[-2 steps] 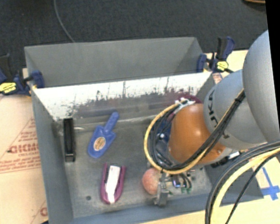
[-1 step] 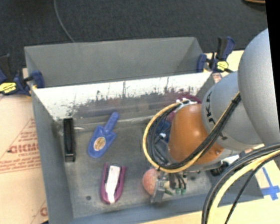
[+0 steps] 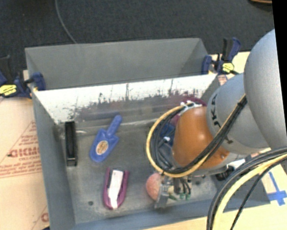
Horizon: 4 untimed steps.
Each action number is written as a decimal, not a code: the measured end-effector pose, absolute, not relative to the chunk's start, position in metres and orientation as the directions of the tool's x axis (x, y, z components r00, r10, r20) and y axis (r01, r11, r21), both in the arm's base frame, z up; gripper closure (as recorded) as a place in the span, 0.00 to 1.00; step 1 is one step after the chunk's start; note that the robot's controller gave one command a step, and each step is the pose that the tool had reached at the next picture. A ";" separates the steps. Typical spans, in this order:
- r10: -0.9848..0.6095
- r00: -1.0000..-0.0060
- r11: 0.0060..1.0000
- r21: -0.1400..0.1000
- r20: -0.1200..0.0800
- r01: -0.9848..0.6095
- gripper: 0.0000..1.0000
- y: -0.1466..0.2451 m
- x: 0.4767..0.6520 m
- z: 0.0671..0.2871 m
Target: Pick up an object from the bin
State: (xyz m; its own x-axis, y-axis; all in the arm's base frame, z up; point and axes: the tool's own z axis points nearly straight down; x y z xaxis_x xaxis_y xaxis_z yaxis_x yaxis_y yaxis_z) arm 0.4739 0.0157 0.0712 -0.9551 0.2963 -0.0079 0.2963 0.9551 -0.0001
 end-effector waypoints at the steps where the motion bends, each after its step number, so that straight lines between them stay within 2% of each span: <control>1: 0.295 -0.955 0.955 -0.001 -0.004 0.295 1.00 0.016 0.472 0.079; 4: 0.289 -0.957 0.957 0.001 -0.011 0.289 1.00 0.015 0.474 0.126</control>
Offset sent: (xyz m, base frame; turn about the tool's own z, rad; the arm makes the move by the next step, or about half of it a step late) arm -0.0008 -0.0001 0.0037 -0.0007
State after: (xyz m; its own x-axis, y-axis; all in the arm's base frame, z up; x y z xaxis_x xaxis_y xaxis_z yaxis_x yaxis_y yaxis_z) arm 0.4741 0.0147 0.1264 -0.9573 0.2888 -0.0107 0.2888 0.9574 0.0008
